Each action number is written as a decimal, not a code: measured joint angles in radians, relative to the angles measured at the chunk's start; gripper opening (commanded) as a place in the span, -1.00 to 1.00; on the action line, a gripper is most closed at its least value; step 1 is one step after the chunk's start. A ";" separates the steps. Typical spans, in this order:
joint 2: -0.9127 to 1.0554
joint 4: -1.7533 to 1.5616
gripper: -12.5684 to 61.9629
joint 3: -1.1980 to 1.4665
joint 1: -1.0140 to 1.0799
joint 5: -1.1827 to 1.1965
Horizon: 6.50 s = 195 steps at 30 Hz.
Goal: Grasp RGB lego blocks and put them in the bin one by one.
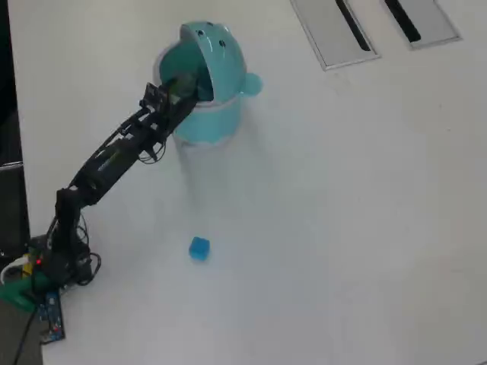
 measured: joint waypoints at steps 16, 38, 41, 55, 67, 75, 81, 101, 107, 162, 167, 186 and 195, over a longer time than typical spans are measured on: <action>0.258 0.005 0.19 0.334 0.284 -0.005; 0.391 -0.031 0.23 0.782 0.595 -0.249; 0.405 -0.018 0.23 0.831 0.640 -0.327; 0.443 0.252 0.23 0.891 0.716 -0.413; 0.437 0.265 0.23 0.966 0.746 -0.416; 0.368 0.264 0.23 0.965 0.808 -0.417; 0.350 0.262 0.22 0.937 0.819 -0.431; 0.288 0.262 0.02 0.936 0.819 -0.437; 0.287 0.262 -0.16 0.936 0.816 -0.437; 0.314 0.190 -0.40 0.107 -0.107 -0.029; 0.155 0.187 -0.40 -0.014 -0.129 -0.041; -0.072 0.063 0.10 -0.129 -0.072 -0.132; 0.008 0.063 0.22 -0.029 -0.046 -0.158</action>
